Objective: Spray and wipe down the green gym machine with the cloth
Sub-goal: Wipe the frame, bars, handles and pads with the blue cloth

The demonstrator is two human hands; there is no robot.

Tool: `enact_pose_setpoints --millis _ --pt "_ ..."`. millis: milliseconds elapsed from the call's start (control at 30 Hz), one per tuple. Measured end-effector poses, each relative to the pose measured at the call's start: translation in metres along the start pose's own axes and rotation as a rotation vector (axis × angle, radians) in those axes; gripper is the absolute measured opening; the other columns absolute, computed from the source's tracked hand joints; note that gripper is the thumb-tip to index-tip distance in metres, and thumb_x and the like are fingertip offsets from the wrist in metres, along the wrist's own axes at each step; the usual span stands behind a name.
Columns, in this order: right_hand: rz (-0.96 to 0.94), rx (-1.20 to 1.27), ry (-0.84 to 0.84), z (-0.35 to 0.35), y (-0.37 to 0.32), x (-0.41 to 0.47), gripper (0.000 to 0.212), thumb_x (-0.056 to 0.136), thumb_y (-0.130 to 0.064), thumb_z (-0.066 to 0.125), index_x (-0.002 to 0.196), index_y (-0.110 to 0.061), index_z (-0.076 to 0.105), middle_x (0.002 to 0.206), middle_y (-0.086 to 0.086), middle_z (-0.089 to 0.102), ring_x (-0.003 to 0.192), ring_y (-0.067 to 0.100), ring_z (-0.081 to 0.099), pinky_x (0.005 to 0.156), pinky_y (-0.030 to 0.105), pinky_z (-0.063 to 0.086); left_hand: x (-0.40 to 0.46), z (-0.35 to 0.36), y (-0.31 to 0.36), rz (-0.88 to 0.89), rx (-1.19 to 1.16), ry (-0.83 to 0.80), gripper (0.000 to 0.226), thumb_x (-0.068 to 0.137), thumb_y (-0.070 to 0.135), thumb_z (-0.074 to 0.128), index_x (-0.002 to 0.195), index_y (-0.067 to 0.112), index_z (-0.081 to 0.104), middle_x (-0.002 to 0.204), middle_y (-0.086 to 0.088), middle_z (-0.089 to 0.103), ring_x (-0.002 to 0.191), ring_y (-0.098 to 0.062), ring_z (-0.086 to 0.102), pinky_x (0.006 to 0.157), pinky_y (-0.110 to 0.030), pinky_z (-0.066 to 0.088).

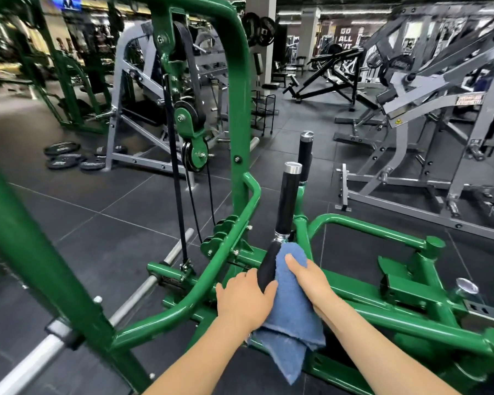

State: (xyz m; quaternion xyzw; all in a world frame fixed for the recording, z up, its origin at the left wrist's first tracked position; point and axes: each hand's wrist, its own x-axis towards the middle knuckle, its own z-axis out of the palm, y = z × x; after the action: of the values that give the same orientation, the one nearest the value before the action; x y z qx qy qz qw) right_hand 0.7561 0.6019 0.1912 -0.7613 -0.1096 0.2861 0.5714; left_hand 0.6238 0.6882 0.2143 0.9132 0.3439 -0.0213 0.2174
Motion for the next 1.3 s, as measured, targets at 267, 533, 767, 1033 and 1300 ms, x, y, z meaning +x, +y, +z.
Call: enact_pose_setpoints --millis 267,533,767,1033,1300 --pt "0.006 -0.110 -0.002 0.013 -0.002 -0.006 0.049 0.088 -0.052 0.058 0.118 -0.014 0.059 0.108 0.004 0.067 0.093 0.019 0.066 0.079 0.035 0.054 -0.001 -0.003 0.002 -0.019 0.003 0.010 0.064 0.095 0.064 0.022 0.135 0.021 0.045 0.136 -0.001 0.053 0.128 -0.024 0.045 0.113 -0.053 0.022" --pt "-0.168 -0.619 -0.080 0.001 -0.040 -0.060 0.044 0.091 -0.053 0.050 0.088 -0.011 0.063 0.088 0.002 0.066 0.084 0.023 0.063 0.075 0.033 0.048 -0.002 -0.002 0.000 -0.017 -0.199 0.096 0.071 0.094 0.065 0.016 0.132 0.016 0.050 0.131 -0.005 0.058 0.122 -0.027 0.051 0.106 -0.049 0.035" --pt "-0.050 -0.402 0.231 0.010 -0.109 -0.060 0.073 0.092 -0.054 0.049 0.136 0.003 0.042 0.134 0.016 0.053 0.117 0.031 0.055 0.089 0.033 0.043 -0.022 -0.053 0.012 0.054 -1.012 -0.017 0.091 0.059 0.085 0.048 0.120 0.020 0.064 0.112 0.004 0.070 0.106 -0.014 0.065 0.099 -0.035 0.048" --pt "0.030 -0.118 -0.137 0.052 -0.134 -0.067 0.054 0.101 -0.051 0.028 0.109 -0.010 0.061 0.105 0.008 0.066 0.093 0.021 0.063 0.079 0.027 0.048 -0.011 -0.114 -0.037 0.045 -1.020 0.010 0.020 0.081 0.015 0.065 0.099 0.022 0.068 0.099 -0.006 0.072 0.084 -0.021 0.066 0.080 -0.032 0.053" --pt "-0.067 -0.651 0.164 0.047 -0.075 -0.034 0.029 0.095 -0.013 0.045 0.118 0.001 0.057 0.123 0.022 0.059 0.113 0.036 0.056 0.085 0.033 0.044 0.001 -0.086 -0.028 0.183 -0.158 -0.017 0.064 0.073 0.049 0.041 0.135 0.031 0.046 0.130 -0.011 0.054 0.117 -0.035 0.052 0.096 -0.039 0.046"
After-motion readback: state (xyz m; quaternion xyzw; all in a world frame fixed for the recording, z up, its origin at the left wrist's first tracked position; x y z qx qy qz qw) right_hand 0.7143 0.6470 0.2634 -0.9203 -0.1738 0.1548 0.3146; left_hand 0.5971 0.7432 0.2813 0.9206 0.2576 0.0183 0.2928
